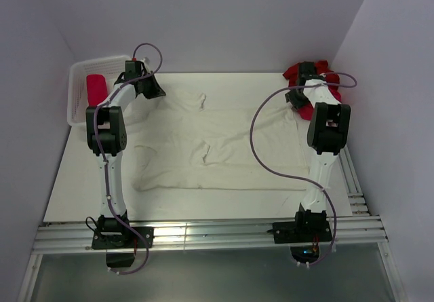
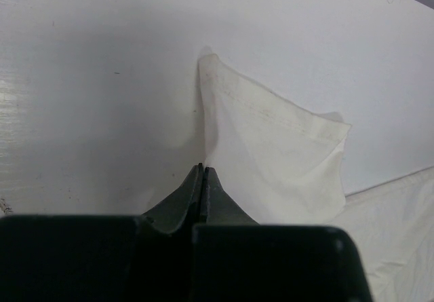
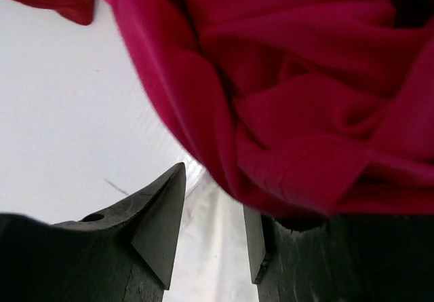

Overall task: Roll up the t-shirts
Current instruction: Fold the tshirt

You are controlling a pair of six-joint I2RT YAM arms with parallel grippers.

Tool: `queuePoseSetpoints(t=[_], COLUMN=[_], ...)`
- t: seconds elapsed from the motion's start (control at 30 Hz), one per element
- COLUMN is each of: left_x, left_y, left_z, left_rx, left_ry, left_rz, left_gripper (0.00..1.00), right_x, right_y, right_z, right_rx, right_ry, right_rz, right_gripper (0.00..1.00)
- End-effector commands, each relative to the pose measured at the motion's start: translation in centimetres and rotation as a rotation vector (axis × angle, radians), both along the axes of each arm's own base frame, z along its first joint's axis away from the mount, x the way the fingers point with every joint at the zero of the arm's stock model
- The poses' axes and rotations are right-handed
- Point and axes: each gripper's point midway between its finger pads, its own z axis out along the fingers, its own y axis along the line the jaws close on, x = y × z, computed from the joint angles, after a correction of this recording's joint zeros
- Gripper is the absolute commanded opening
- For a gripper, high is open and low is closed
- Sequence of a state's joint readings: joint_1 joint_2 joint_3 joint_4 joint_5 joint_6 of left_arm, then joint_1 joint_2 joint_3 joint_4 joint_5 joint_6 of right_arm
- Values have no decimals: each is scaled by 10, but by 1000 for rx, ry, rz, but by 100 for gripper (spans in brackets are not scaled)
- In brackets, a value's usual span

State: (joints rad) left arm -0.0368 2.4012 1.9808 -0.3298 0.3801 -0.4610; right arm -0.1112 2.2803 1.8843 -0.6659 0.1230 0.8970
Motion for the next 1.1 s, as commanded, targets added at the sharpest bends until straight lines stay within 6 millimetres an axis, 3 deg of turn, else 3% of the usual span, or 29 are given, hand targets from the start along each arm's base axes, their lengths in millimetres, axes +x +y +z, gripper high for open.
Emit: queuePoseSetpoints(t=[0.0, 0.17, 0.23, 0.27, 0.4, 0.77, 1.07], left_x=[9, 9, 10, 10, 8, 0, -9], left_y=[-3, -4, -5, -6, -5, -8, -3], left_z=[47, 52, 54, 54, 59, 89, 107], left_rx=[-13, -21, -27, -28, -25, -54, -91], left_ry=[-92, -97, -101, -101, -105, -139, -160], left_rz=[-17, -20, -21, -22, -24, -59, -66], left_gripper=[1, 0, 0, 0, 0, 0, 0], right_x=[14, 9, 4, 4, 7, 19, -5], right_y=[-6, 1, 3, 5, 4, 19, 15], right_z=[3, -8, -10, -9, 4, 57, 60], right_rx=[-27, -31, -36, -30, -36, 19, 23], right_ry=[-40, 2, 13, 5, -25, -126, -82], right_rz=[-30, -7, -10, -8, -7, 65, 52], right_gripper=[46, 45, 35, 22, 4, 0, 0])
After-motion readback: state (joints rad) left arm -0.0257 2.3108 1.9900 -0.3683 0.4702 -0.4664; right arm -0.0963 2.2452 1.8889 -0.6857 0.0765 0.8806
